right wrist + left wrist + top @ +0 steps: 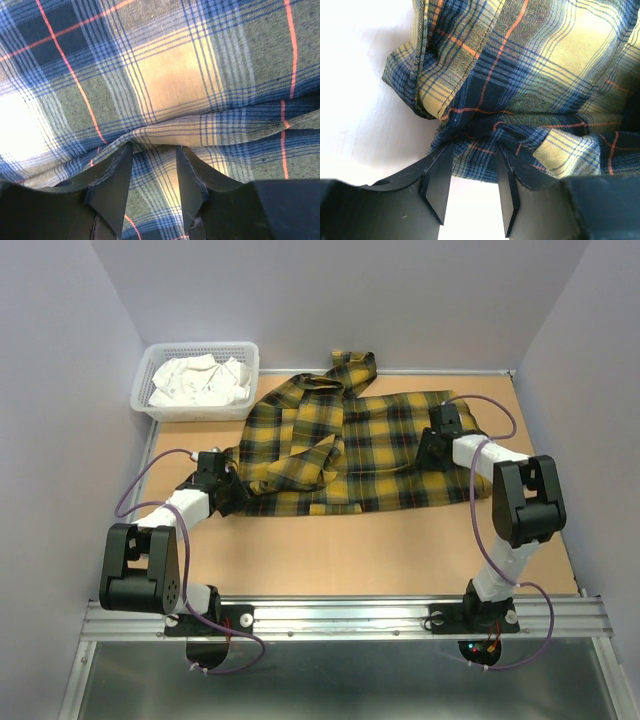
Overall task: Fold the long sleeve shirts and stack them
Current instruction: Fold the shirt
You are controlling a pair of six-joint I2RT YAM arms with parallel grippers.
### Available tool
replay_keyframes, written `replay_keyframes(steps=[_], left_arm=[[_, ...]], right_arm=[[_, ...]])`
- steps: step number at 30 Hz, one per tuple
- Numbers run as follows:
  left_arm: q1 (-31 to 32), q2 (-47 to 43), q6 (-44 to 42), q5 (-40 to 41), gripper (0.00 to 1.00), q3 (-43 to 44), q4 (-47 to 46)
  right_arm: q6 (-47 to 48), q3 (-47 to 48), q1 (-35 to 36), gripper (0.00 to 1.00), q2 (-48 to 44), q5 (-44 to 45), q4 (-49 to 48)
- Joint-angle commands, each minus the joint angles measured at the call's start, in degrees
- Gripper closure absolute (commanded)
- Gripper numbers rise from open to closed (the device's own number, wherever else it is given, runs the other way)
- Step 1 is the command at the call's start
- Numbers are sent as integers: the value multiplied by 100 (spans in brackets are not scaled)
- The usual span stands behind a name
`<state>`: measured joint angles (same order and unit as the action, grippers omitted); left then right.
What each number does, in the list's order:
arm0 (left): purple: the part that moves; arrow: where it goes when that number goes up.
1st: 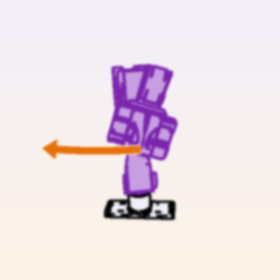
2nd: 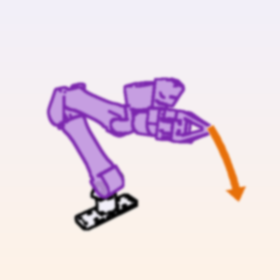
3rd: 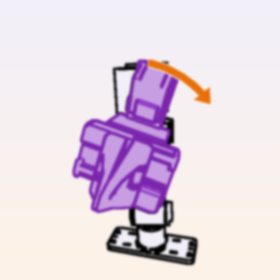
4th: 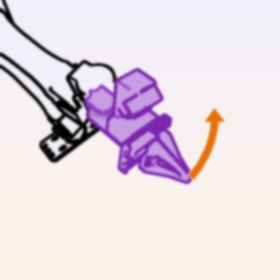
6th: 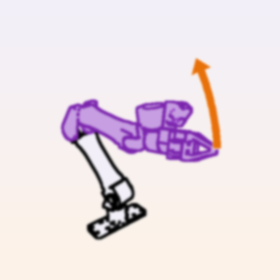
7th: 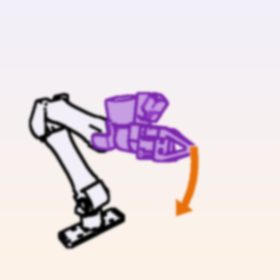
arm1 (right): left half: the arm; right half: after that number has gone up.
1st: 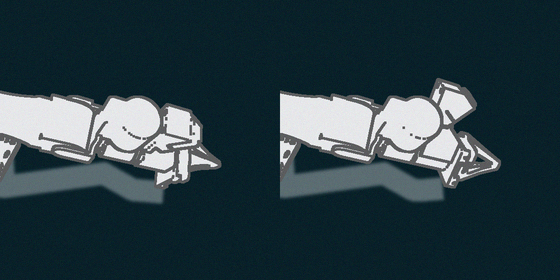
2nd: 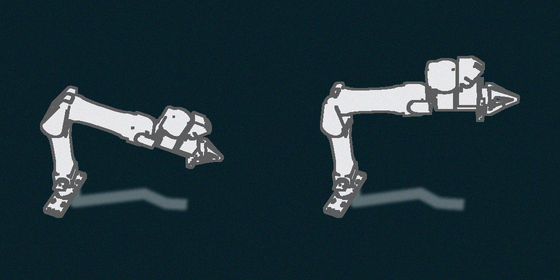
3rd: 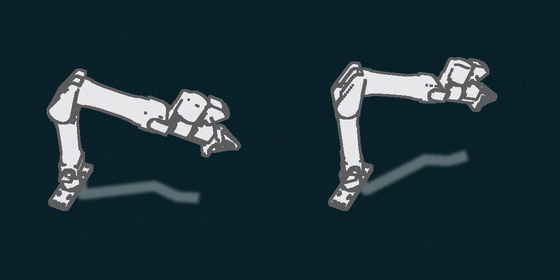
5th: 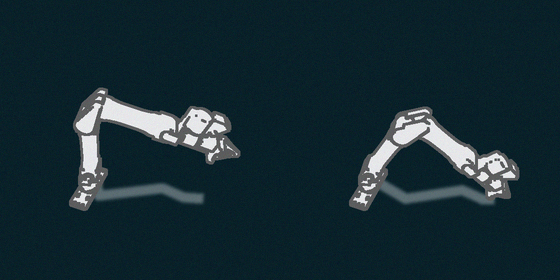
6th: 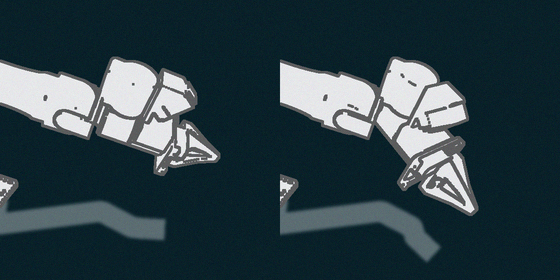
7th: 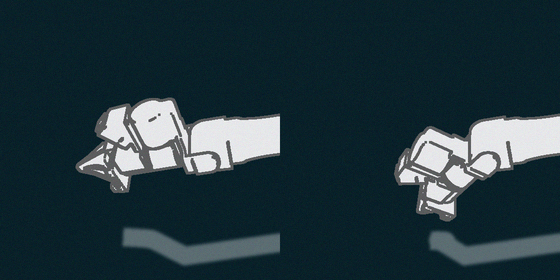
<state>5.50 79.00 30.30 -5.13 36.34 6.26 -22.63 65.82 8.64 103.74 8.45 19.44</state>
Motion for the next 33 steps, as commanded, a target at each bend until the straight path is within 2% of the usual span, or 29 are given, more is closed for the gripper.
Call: replay_keyframes(steps=[1, 6, 11, 14, 21, 25, 29, 31, 32, 33], left_arm=[[-40, 36, -121, 143, 50, -109, 182], [-49, 1, -121, 196, 50, -109, 279], [-180, -43, -165, 196, 50, -127, 402], [-330, -148, -209, 126, 50, -179, 472], [-453, -280, -227, 73, 50, -162, 665], [-479, -525, -244, 73, 49, -39, 858], [-479, -1043, -201, 143, 44, 171, 991], [-488, -1299, -209, 74, 40, 400, 956], [-471, -1404, -227, 30, 33, 487, 938], [-479, -1422, -270, -58, 29, 688, 851]], right_arm=[[75, 388, -21, 54, 111, 324, -81], [22, 186, -56, 54, 146, 456, -81], [-171, -517, -170, 54, -126, 596, -37], [-408, -1148, -328, 54, -486, 667, 112], [-628, -1651, -644, 54, -1171, 851, 692], [-462, -1381, -662, 54, -1444, 870, 894], [-84, -993, -645, 53, -1892, 317, 912], [83, -668, -592, 46, -2068, -9, 904], [145, -580, -583, 44, -2095, -253, 886], [215, -414, -557, 37, -2156, -360, 886]])
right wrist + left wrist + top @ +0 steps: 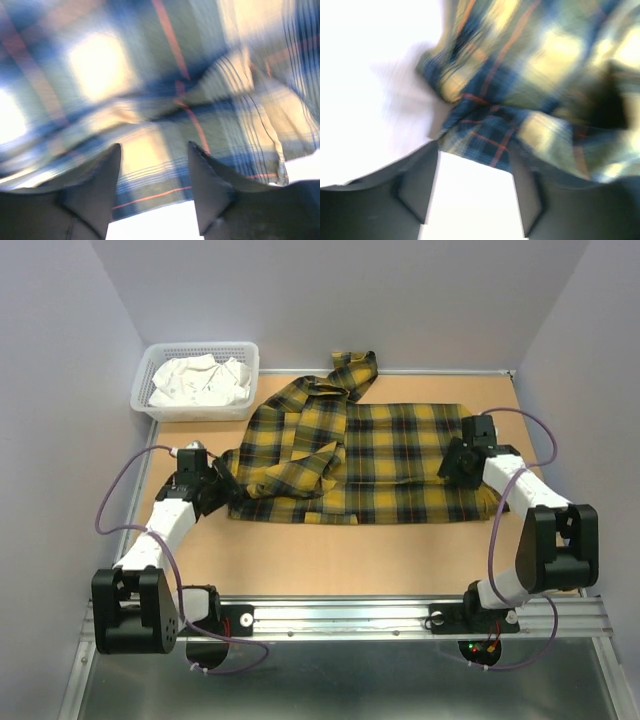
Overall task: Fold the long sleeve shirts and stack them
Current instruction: Fold the shirt
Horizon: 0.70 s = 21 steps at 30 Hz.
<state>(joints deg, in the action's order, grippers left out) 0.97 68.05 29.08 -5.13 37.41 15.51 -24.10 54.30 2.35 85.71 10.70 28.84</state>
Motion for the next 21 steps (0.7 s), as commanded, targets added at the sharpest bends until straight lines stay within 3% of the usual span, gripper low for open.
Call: replay_keyframes(steps=[1, 7, 11, 15, 21], left_arm=[[-18, -336, -183, -120, 21, 670, -170], [280, 172, -411, -182, 1, 1426, -1162], [737, 1015, -719, -427, 1, 2146, -1822], [1089, 2377, -1289, -682, 2, 3497, -1955], [1239, 4045, -1599, -727, 16, 4923, -1955]], right_arm=[[388, 783, 99, 34, -397, -726, -63], [687, 898, 152, 12, -862, -1737, -335], [810, 854, 143, 10, -1205, -2220, -388], [749, 749, 152, 9, -1487, -2722, -414], [661, 450, 152, 9, -1909, -2959, -432]])
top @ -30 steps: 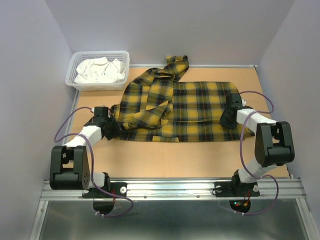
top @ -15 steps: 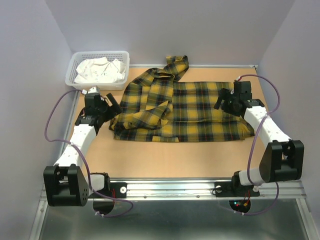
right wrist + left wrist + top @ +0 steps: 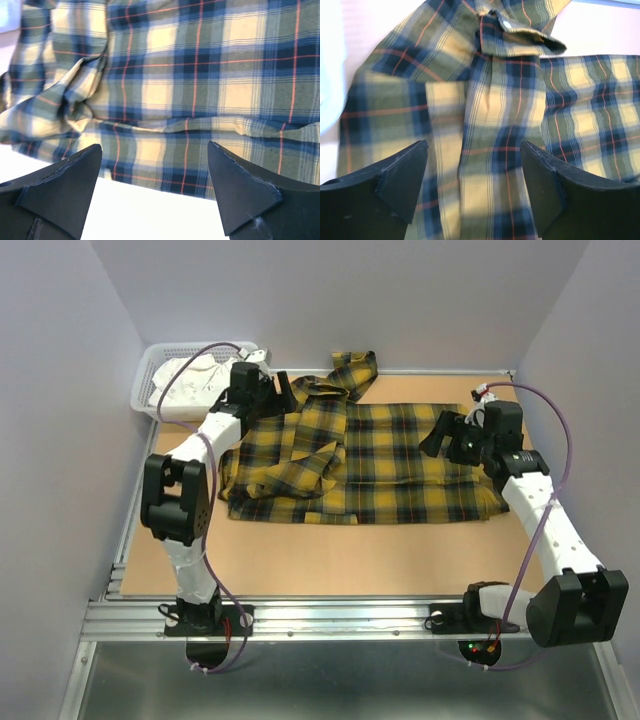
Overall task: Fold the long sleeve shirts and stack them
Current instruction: Fold the shirt
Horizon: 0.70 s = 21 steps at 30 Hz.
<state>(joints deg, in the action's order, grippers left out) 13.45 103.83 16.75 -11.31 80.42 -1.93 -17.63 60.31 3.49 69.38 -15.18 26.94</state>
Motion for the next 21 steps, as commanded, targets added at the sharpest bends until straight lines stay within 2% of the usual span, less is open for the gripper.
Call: replay_keyframes(steps=[1, 4, 8, 12, 14, 21], left_arm=[[-9, 645, -244, -108, 17, 1015, -141], [-1, 1208, 169, -222, 19, 1658, -131], [17, 1762, 1476, -337, 29, 2038, -403], [43, 2166, 2330, -293, 38, 2327, -703], [78, 2334, 2499, -240, 43, 2486, -703], [166, 2984, 2859, -266, 48, 3110, -721]], right_arm=[[5, -221, 47, 9, -355, -398, -242], [-74, -353, 47, 9, -522, -442, -242], [-153, -503, 47, 9, -672, -425, -233], [-197, -573, 38, 9, -821, -381, -233], [-197, -600, 47, 9, -874, -372, -233], [-232, -679, 47, 9, -927, -345, -215]])
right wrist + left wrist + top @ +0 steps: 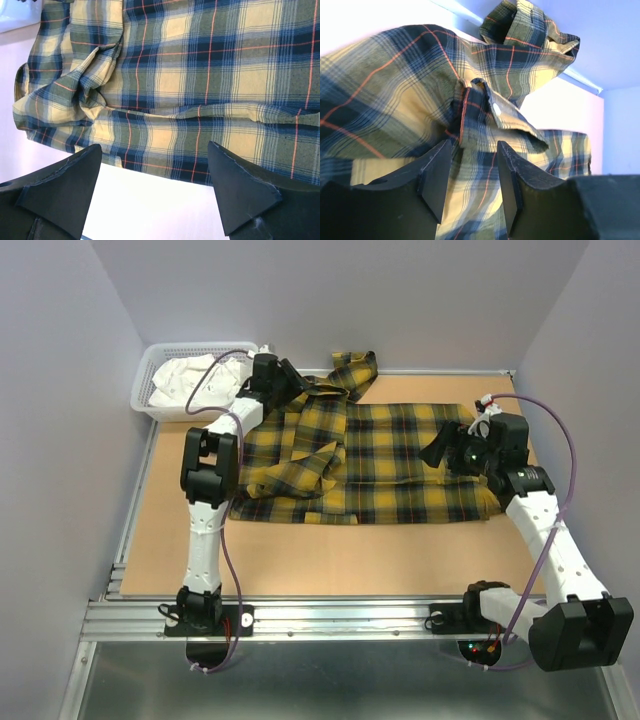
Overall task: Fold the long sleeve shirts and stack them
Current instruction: Fold the shirt
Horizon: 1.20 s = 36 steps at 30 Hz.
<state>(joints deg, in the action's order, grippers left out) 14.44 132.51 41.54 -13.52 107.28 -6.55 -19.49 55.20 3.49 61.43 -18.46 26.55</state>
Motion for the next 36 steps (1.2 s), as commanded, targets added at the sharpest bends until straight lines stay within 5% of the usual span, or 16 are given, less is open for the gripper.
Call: replay_keyframes(steps=[1, 10, 18, 24, 36], left_arm=[[77, 170, 486, -46, 48, 521, -259], [94, 618, 768, -177, 55, 820, -461], [121, 339, 812, -344, 100, 601, -962], [200, -584, 602, -406, 100, 47, -1508], [165, -928, -409, 33, 100, 1760, -1182]], right_arm=[[-38, -176, 38, 9, -140, -17, -167], [-20, -211, 47, 9, -175, 44, -158], [59, -106, 47, 9, 9, 70, -158], [383, 385, 38, 9, 439, 27, -167], [481, 808, 56, 9, 739, -9, -238]])
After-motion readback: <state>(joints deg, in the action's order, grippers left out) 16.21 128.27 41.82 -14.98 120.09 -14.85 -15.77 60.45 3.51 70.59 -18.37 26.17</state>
